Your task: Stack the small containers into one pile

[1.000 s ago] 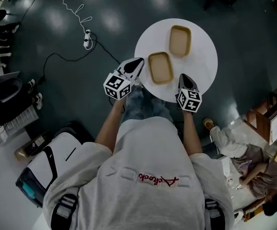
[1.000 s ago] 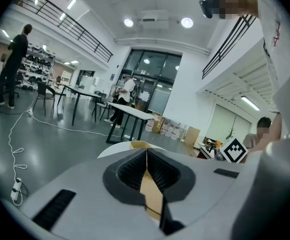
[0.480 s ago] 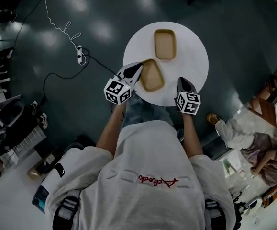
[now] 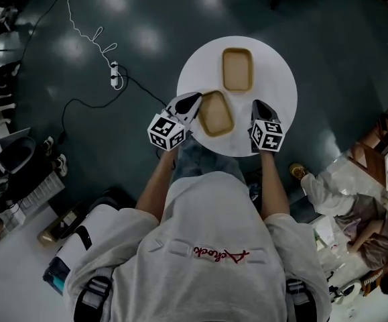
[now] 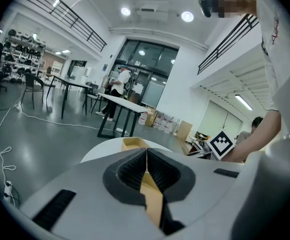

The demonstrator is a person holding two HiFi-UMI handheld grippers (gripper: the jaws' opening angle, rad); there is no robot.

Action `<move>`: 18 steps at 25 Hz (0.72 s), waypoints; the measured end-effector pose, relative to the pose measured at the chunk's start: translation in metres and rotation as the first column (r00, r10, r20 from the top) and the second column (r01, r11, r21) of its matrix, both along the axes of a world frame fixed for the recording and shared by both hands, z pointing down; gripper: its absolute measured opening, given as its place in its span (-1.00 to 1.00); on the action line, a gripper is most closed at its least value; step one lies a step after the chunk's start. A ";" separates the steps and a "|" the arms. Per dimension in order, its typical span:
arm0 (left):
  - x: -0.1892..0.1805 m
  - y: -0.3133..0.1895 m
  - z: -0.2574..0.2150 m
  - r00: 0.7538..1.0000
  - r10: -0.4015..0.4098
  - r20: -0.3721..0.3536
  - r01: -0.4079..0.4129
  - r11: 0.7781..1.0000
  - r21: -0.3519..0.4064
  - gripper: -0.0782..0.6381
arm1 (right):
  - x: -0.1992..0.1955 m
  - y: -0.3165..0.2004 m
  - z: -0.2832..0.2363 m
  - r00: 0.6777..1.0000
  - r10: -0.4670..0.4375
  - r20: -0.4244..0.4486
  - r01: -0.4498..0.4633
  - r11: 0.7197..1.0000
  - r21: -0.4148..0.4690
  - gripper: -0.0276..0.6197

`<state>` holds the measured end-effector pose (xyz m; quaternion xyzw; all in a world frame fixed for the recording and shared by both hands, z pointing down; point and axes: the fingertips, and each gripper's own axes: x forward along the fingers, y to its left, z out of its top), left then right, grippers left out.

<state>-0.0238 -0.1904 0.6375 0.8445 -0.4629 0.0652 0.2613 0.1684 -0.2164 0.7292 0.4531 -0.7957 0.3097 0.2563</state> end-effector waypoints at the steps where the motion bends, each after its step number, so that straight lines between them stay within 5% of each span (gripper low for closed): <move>1: -0.001 -0.001 0.001 1.000 -0.002 0.000 0.002 1.000 -0.001 -0.75 | -0.002 -0.007 0.001 1.000 -0.008 -0.002 0.008 1.000 0.004 -0.84; 18: -0.015 -0.006 0.011 1.000 -0.020 -0.004 0.020 1.000 -0.022 -0.75 | -0.030 -0.095 0.009 0.997 -0.074 -0.004 0.074 0.997 0.010 -0.83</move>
